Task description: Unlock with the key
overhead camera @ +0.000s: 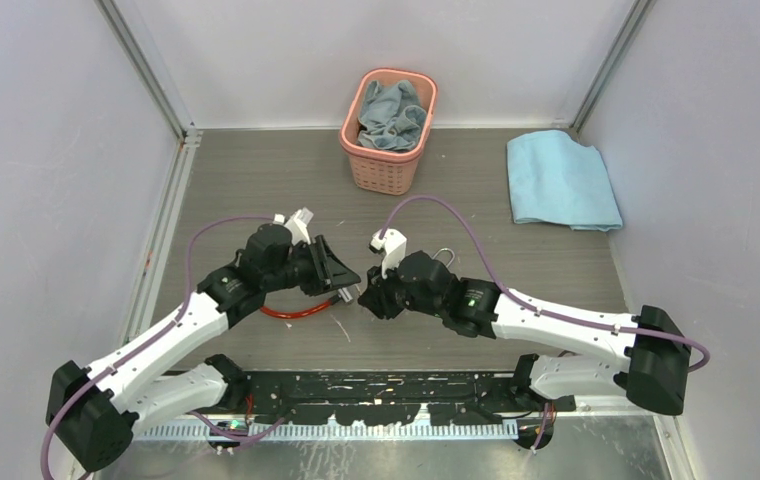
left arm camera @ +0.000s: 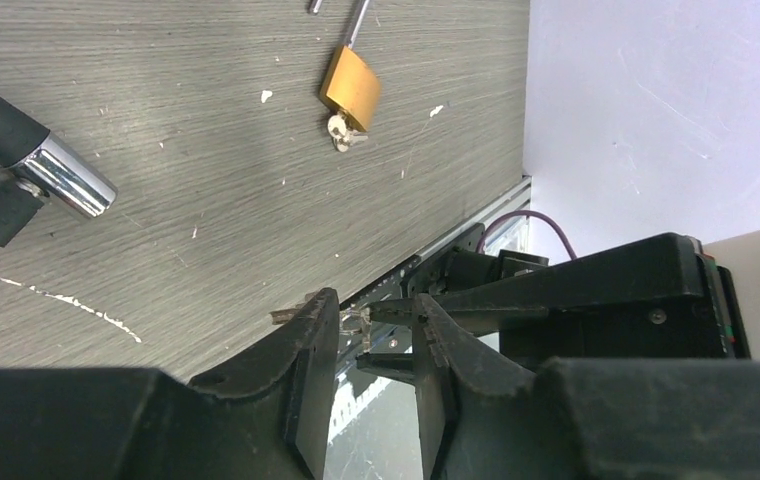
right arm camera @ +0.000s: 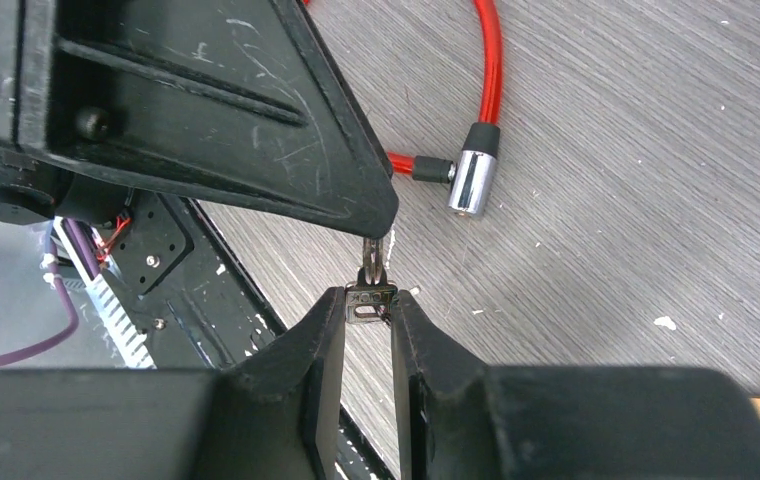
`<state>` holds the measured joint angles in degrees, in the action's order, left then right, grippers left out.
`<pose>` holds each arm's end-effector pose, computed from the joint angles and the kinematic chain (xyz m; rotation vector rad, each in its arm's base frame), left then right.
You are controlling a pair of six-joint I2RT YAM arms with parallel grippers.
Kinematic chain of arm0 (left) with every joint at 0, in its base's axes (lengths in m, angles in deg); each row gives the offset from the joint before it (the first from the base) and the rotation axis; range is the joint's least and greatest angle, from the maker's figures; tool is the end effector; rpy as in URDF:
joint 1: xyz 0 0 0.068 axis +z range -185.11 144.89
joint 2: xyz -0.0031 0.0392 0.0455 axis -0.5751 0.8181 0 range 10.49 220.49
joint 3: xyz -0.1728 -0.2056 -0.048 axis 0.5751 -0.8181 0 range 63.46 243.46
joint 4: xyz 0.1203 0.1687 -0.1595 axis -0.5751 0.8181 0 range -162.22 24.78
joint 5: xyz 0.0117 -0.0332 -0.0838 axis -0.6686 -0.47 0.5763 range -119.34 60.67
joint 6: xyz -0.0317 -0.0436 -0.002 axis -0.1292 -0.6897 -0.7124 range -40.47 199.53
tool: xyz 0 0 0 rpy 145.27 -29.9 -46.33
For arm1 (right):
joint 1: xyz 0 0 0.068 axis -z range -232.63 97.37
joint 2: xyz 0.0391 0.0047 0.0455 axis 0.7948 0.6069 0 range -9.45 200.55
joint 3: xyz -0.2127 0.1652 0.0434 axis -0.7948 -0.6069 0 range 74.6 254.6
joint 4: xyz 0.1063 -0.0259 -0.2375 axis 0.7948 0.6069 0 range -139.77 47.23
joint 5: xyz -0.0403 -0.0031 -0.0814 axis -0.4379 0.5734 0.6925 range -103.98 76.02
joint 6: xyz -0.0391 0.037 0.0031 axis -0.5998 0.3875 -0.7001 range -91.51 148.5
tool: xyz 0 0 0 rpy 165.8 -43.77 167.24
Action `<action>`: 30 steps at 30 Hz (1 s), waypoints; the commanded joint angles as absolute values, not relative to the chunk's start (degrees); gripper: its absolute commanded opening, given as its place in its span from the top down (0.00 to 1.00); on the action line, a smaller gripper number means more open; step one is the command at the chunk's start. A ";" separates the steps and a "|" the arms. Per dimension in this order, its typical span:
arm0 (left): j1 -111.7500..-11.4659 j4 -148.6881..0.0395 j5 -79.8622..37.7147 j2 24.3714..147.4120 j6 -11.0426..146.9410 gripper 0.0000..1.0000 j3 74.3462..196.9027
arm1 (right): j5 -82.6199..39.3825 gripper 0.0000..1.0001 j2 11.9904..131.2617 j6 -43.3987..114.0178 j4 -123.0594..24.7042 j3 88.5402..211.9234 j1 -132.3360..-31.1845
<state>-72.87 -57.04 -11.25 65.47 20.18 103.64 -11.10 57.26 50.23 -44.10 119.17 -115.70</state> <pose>0.1625 -0.1399 0.2712 -0.2287 2.3579 -1.2699 0.1204 0.2329 0.2681 -0.7350 2.0420 0.8419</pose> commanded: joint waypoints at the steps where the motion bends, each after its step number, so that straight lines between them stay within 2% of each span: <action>1: -73.20 -60.41 -9.67 65.78 21.39 0.67 105.10 | -11.08 0.99 55.06 49.42 -46.13 122.03 -116.18; 30: -74.15 -62.69 -8.59 67.56 20.40 0.92 104.85 | -9.26 0.99 54.49 49.24 -46.78 121.64 -116.44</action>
